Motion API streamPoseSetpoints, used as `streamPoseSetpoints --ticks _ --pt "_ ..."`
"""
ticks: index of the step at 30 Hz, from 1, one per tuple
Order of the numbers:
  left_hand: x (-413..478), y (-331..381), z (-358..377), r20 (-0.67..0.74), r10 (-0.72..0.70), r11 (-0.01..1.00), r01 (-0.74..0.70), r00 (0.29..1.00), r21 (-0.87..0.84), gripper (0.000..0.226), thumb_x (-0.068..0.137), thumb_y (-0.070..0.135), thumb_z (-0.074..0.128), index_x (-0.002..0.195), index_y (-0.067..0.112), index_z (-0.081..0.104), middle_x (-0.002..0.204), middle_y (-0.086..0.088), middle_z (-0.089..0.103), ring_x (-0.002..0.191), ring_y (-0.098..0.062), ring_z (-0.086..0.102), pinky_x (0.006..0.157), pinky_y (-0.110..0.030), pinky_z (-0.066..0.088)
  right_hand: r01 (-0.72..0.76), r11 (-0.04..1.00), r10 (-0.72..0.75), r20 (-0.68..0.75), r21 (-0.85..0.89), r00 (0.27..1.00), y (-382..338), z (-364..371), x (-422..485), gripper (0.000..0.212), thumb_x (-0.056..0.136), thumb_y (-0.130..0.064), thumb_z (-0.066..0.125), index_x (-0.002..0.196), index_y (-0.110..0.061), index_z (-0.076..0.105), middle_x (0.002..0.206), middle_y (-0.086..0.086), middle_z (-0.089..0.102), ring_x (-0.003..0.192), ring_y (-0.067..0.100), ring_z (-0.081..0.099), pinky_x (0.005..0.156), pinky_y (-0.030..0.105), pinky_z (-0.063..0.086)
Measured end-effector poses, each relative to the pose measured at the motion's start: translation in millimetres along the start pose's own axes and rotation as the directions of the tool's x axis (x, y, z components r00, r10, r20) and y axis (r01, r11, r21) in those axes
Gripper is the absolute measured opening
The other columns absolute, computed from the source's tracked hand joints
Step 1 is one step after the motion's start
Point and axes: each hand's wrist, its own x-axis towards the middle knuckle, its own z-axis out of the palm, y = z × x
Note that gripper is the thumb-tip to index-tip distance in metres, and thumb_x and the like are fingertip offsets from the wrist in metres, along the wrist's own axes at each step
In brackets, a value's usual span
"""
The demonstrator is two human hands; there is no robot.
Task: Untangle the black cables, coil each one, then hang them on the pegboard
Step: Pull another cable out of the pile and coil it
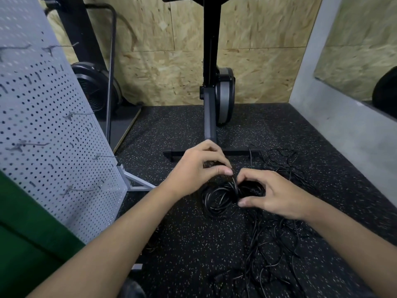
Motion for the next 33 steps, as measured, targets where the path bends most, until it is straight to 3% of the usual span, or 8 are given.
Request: streamPoseSetpoints --ticks 3,7,12,17,21,25,29,33 --pt "2.0 -6.6 -0.8 0.068 -0.16 0.972 0.169 0.985 -0.166 0.016 0.087 0.038 0.079 0.096 0.026 0.084 0.107 0.008 0.066 0.104 -0.007 0.064 0.089 -0.018 0.045 0.057 0.993 -0.053 -0.04 0.107 0.998 -3.9 1.0 1.5 0.022 0.088 -0.009 0.081 0.104 -0.015 0.067 0.11 -0.005 0.073 0.114 0.01 0.065 0.097 0.015 0.046" --pt "2.0 -13.8 3.7 0.153 -0.266 0.883 0.304 0.952 -0.357 0.024 0.087 0.041 0.073 0.098 0.022 0.082 0.105 0.001 0.075 0.102 -0.017 0.072 0.098 -0.042 0.056 0.101 0.98 -0.084 -0.101 0.171 0.991 -3.0 2.5 4.0 0.022 0.085 -0.006 0.082 0.103 -0.008 0.069 0.105 -0.004 0.075 0.112 0.009 0.066 0.096 0.011 0.042" --pt "-2.5 -14.8 0.4 0.229 -0.34 0.807 0.408 0.912 -0.426 0.034 0.093 0.038 0.068 0.113 0.014 0.08 0.111 0.001 0.08 0.109 -0.016 0.074 0.102 -0.032 0.056 0.119 0.971 -0.081 -0.186 0.207 0.979 1.9 6.7 6.1 0.028 0.083 -0.012 0.083 0.106 -0.009 0.068 0.106 -0.001 0.077 0.111 0.011 0.068 0.094 0.007 0.042" --pt "-13.2 -13.3 2.8 0.296 -0.418 0.719 0.512 0.859 -0.47 0.038 0.104 0.039 0.057 0.125 0.013 0.076 0.115 -0.006 0.079 0.111 -0.021 0.074 0.106 -0.037 0.052 0.048 0.979 -0.009 -0.191 0.199 0.982 1.7 13.7 6.4 0.043 0.088 -0.008 0.08 0.124 -0.02 0.058 0.113 -0.003 0.077 0.115 0.008 0.067 0.098 0.016 0.048" --pt "-12.4 -3.3 -0.9 0.396 -0.462 0.574 0.608 0.793 -0.548 0.058 0.101 0.068 0.039 0.128 0.028 0.071 0.122 -0.002 0.077 0.113 -0.026 0.073 0.099 -0.037 0.053 0.061 0.994 -0.036 -0.255 0.089 0.966 0.0 13.2 7.3 0.062 0.094 -0.019 0.076 0.144 -0.047 0.052 0.13 -0.013 0.069 0.132 0.001 0.056 0.112 0.03 0.042" --pt "-12.1 -5.1 1.9 0.366 -0.406 0.834 0.503 0.838 -0.228 0.042 0.094 0.053 0.071 0.133 0.04 0.064 0.127 0.016 0.072 0.119 -0.002 0.066 0.113 -0.04 0.047 0.036 0.999 -0.032 -0.247 0.013 0.969 -0.1 14.5 6.1 0.059 0.097 -0.019 0.073 0.144 -0.047 0.054 0.131 -0.026 0.066 0.129 -0.005 0.055 0.115 0.035 0.043" --pt "-12.7 1.7 10.7 0.293 -0.407 0.892 0.445 0.865 -0.076 0.038 0.099 0.038 0.066 0.136 0.036 0.062 0.122 0.017 0.071 0.114 -0.001 0.064 0.104 -0.031 0.049 0.001 1.0 0.0 -0.198 0.009 0.98 2.6 9.8 3.6 0.051 0.097 -0.021 0.073 0.14 -0.045 0.056 0.133 -0.025 0.065 0.129 -0.003 0.056 0.117 0.041 0.042" --pt "-13.4 3.0 15.4 0.267 -0.374 0.923 0.384 0.888 0.015 0.039 0.1 0.036 0.068 0.138 0.031 0.061 0.122 0.015 0.07 0.112 0.001 0.064 0.095 -0.022 0.048 -0.037 0.998 0.049 -0.215 0.059 0.975 0.6 12.9 2.9 0.033 0.096 -0.046 0.07 0.128 -0.049 0.06 0.127 -0.026 0.068 0.124 -0.005 0.06 0.115 0.044 0.042"
